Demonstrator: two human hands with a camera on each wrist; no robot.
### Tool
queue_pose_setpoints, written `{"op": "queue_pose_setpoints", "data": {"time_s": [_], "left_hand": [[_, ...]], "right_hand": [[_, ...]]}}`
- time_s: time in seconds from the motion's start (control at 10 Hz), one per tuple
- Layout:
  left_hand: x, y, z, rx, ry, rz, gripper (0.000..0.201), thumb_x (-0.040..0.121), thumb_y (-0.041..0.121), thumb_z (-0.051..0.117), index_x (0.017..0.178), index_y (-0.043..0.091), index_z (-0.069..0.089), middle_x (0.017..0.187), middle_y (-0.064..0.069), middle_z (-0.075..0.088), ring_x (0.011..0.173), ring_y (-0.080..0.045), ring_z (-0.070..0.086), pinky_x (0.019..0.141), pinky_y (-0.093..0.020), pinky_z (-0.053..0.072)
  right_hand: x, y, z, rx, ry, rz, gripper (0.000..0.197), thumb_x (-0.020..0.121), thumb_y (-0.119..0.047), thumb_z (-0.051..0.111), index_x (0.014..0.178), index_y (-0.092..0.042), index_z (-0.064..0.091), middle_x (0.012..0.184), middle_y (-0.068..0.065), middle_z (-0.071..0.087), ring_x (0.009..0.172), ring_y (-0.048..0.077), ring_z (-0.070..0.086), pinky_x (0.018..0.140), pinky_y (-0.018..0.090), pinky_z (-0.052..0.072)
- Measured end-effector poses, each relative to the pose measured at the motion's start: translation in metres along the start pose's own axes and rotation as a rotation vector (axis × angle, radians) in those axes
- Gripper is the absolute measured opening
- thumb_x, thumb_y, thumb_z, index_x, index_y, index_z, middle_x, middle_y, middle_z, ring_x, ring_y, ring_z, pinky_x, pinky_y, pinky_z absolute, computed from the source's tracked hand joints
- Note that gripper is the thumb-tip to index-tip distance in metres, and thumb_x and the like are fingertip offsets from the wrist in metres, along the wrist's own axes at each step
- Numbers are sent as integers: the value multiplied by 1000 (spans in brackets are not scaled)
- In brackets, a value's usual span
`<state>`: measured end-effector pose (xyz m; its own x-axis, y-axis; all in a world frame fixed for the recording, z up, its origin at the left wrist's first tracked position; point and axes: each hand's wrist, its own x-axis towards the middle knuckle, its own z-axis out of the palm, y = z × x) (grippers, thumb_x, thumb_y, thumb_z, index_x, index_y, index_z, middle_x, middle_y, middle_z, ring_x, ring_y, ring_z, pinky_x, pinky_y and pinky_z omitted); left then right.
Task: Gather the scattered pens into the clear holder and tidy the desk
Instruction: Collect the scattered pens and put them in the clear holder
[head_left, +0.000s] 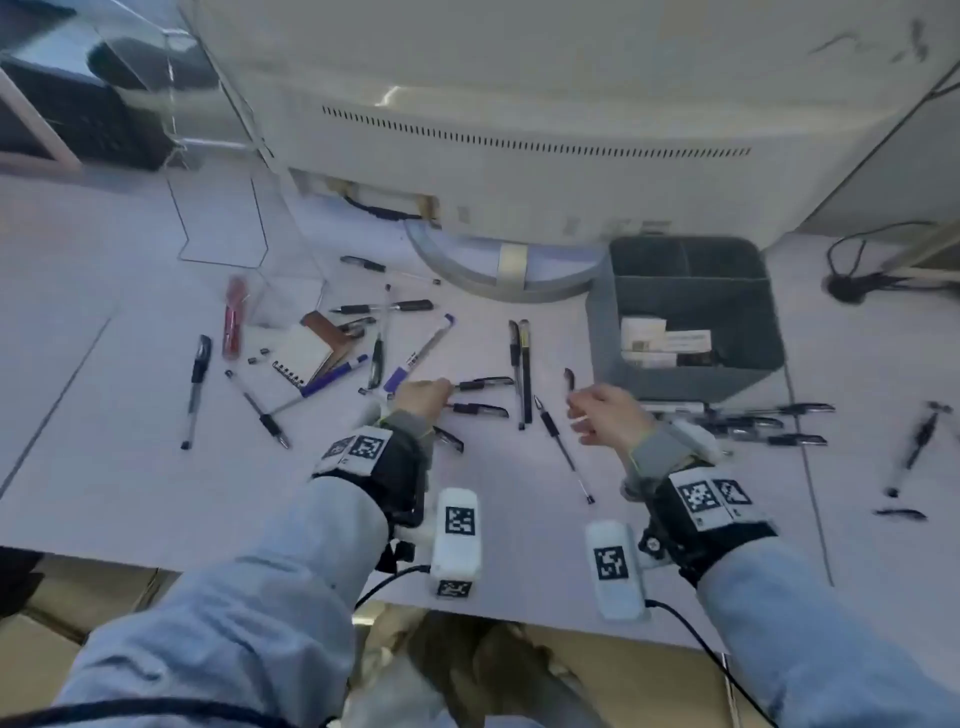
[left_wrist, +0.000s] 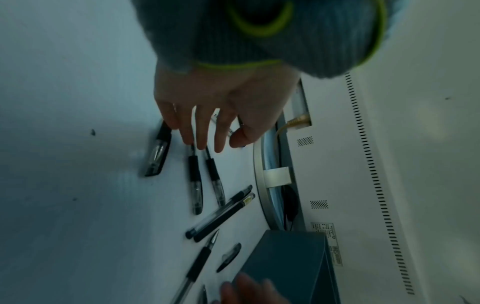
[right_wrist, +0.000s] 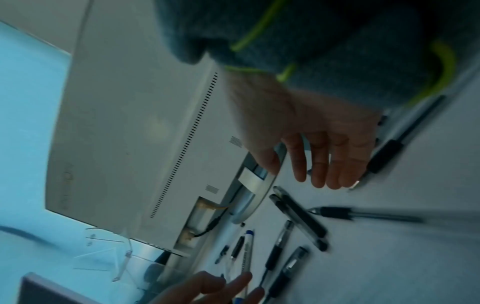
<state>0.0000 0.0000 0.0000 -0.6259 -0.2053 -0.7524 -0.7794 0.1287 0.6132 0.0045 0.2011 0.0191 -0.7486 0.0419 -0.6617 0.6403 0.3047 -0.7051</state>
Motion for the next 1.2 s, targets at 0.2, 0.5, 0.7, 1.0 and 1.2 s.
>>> {"op": "queue_pose_setpoints", "data": {"time_s": [0.2,0.5,0.7,1.0,1.2], "left_hand": [[-17,4,14,4,39,128,27,88,14,48,107,-1,60,117,-26,60,92,-26,52,82,-33,41],[-43,-7,47,213,-3,256,30,89,13,45,113,2,59,121,-19,61,112,-32,56,97,-37,43],[-55,-11,59,337,-8,367,30,87,11,47,115,6,57,125,-14,60,114,-27,55,95,-27,39],[-65,-44,75,580,81,637,30,78,8,57,107,11,64,116,-16,60,104,-33,57,83,-33,40],[-72,-55,69,1009,99,810,44,73,14,67,116,15,56,113,-11,59,101,-31,55,76,-38,48]], "right_hand": [[3,-1,-7,-228,70,-131,8,90,-14,50,94,-10,54,91,15,60,75,24,54,72,38,50],[1,16,-18,-898,223,-344,46,86,-2,44,130,-16,44,140,18,34,118,38,43,99,39,38],[0,30,-31,-1151,211,-317,36,87,6,37,120,-3,47,131,19,43,118,34,39,92,37,36],[-35,63,-50,-493,377,-283,19,83,0,57,101,-3,62,101,21,64,90,35,62,89,38,51],[-59,89,-37,-752,256,-225,17,84,-6,56,95,-4,69,108,19,63,100,36,54,84,29,38]]}}
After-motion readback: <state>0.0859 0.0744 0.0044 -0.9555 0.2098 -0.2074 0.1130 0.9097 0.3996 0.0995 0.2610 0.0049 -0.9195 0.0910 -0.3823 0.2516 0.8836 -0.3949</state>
